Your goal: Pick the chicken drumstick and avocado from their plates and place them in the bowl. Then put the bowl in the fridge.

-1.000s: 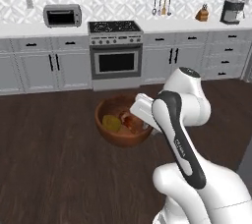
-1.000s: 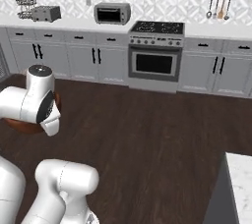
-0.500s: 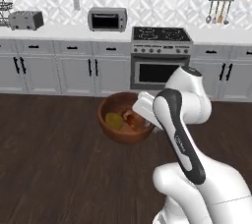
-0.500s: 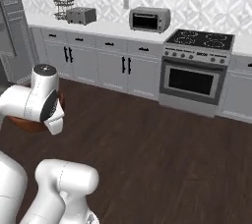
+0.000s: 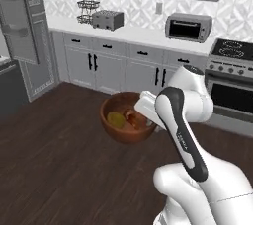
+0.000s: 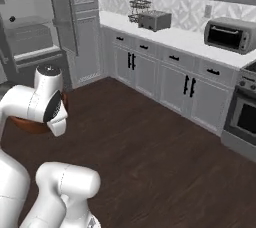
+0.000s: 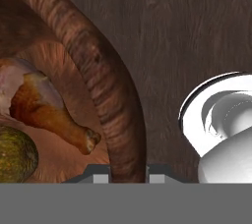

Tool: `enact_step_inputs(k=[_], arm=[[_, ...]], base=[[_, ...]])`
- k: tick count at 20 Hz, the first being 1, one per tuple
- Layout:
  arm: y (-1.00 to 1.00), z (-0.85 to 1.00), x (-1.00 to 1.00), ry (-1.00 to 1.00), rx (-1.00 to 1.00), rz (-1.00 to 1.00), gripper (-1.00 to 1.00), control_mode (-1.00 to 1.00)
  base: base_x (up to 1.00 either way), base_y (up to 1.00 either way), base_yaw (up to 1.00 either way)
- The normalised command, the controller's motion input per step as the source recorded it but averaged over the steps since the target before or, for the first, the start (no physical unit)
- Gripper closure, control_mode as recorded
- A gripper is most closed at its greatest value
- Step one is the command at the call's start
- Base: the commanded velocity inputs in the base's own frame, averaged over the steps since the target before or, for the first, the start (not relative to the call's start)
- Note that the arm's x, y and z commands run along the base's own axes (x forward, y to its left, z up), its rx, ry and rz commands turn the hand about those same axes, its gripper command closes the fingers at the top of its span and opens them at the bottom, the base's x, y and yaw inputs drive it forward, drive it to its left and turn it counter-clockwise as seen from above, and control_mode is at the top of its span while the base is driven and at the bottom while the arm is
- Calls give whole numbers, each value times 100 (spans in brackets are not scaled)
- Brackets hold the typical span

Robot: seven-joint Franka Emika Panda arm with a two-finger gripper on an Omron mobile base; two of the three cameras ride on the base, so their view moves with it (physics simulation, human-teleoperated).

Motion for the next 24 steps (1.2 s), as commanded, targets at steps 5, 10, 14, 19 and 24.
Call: enact_step_inputs(k=[5, 10, 14, 19, 24], arm=[[0, 0, 0, 0, 0, 0, 100, 100], [0, 0, 0, 0, 0, 0, 100, 100], [0, 0, 0, 0, 0, 0, 100, 100], [0, 0, 0, 0, 0, 0, 100, 100], [0, 0, 0, 0, 0, 0, 100, 100]], base=[[100, -9, 60], [100, -11, 50], [100, -18, 13], [100, -24, 20], [100, -28, 40]])
